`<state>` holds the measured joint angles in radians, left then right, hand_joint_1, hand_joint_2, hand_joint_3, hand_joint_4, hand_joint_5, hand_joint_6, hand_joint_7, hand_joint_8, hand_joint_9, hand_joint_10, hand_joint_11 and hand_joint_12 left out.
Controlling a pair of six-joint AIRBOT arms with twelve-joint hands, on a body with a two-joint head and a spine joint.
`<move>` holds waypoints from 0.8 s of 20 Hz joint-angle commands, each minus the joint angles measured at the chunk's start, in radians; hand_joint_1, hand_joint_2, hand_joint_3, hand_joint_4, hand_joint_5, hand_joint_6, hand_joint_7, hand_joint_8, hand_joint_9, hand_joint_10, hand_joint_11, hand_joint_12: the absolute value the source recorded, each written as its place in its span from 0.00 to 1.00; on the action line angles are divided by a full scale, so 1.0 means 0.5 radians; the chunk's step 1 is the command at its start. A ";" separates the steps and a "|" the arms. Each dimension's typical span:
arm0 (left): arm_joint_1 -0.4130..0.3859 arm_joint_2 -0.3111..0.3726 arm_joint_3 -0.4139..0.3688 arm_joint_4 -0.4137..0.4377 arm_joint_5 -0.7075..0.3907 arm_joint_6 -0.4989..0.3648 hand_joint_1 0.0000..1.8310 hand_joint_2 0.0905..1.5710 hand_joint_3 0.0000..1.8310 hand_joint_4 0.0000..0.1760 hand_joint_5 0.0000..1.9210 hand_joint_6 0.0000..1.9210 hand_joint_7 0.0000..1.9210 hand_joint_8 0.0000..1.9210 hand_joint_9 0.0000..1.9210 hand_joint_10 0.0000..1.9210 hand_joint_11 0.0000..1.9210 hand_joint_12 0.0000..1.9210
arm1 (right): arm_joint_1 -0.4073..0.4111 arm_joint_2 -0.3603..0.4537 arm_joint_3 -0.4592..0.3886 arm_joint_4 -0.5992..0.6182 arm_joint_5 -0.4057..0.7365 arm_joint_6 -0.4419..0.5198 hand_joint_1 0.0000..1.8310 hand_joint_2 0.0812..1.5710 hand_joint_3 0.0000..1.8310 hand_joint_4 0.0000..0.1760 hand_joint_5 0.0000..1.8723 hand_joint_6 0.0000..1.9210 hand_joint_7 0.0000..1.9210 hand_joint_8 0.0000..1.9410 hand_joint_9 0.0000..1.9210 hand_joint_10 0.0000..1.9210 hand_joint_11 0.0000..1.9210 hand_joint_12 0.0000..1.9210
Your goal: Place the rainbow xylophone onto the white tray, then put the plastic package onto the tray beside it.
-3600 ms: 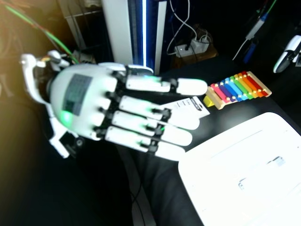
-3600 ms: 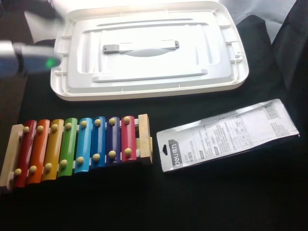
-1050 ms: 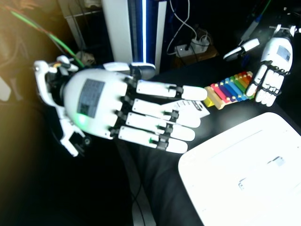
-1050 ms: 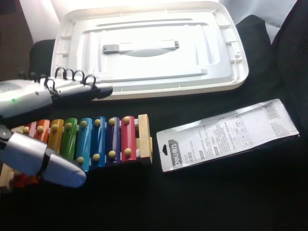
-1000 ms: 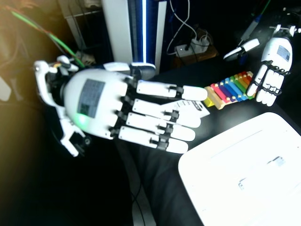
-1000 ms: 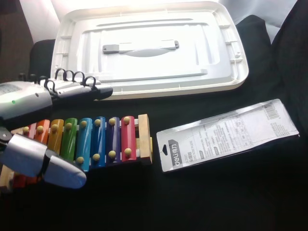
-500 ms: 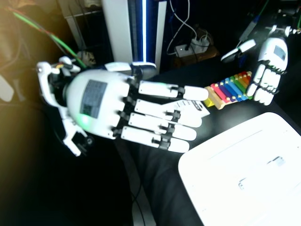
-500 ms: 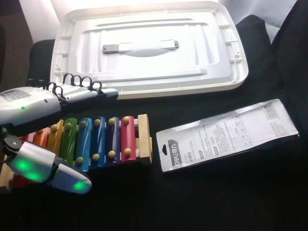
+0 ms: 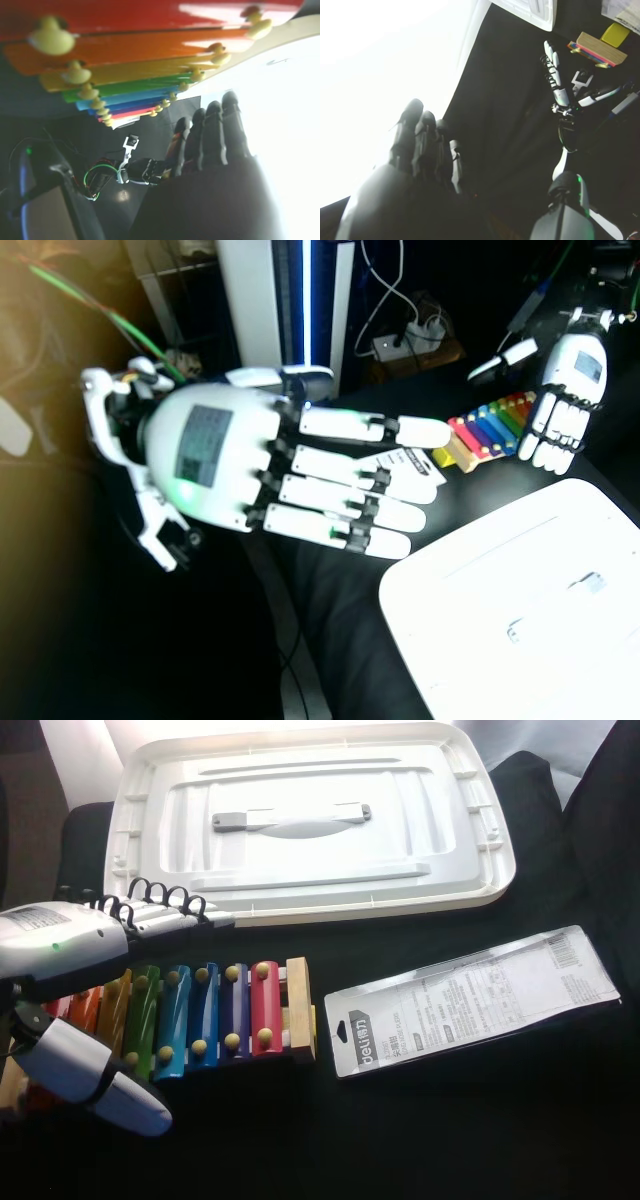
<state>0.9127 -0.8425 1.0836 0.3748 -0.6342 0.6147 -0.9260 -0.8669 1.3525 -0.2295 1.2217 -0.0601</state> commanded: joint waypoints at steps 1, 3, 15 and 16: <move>-0.030 -0.013 0.014 -0.039 -0.161 -0.021 0.36 0.38 0.00 0.00 0.00 0.00 0.00 0.00 0.00 0.00 0.00 0.00 | 0.032 -0.008 0.001 0.113 0.217 0.017 0.32 0.41 0.00 0.60 0.02 0.00 0.09 0.00 0.08 0.00 0.00 0.23; -0.048 -0.034 0.042 0.024 -0.139 -0.101 0.39 0.37 0.00 0.00 0.00 0.00 0.00 0.00 0.00 0.00 0.00 0.00 | 0.032 -0.010 0.001 0.110 0.217 0.018 0.33 0.41 0.00 0.61 0.03 0.00 0.09 0.00 0.08 0.00 0.00 0.22; -0.097 -0.128 0.095 0.149 -0.021 -0.139 0.37 0.40 0.00 0.03 0.00 0.00 0.00 0.00 0.00 0.00 0.00 0.00 | 0.033 -0.016 0.000 0.100 0.217 0.032 0.30 0.47 0.00 0.61 0.04 0.00 0.10 0.00 0.09 0.00 0.00 0.18; -0.099 -0.137 0.100 0.161 -0.009 -0.141 0.36 0.40 0.00 0.04 0.00 0.00 0.00 0.00 0.00 0.00 0.00 0.00 | 0.033 -0.016 0.000 0.097 0.217 0.036 0.30 0.48 0.00 0.63 0.04 0.00 0.10 0.00 0.08 0.00 0.00 0.17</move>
<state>0.8753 -0.9085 1.1259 0.4793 -0.5568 0.5499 -0.9257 -0.8742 1.3506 -0.2333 1.2221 -0.0525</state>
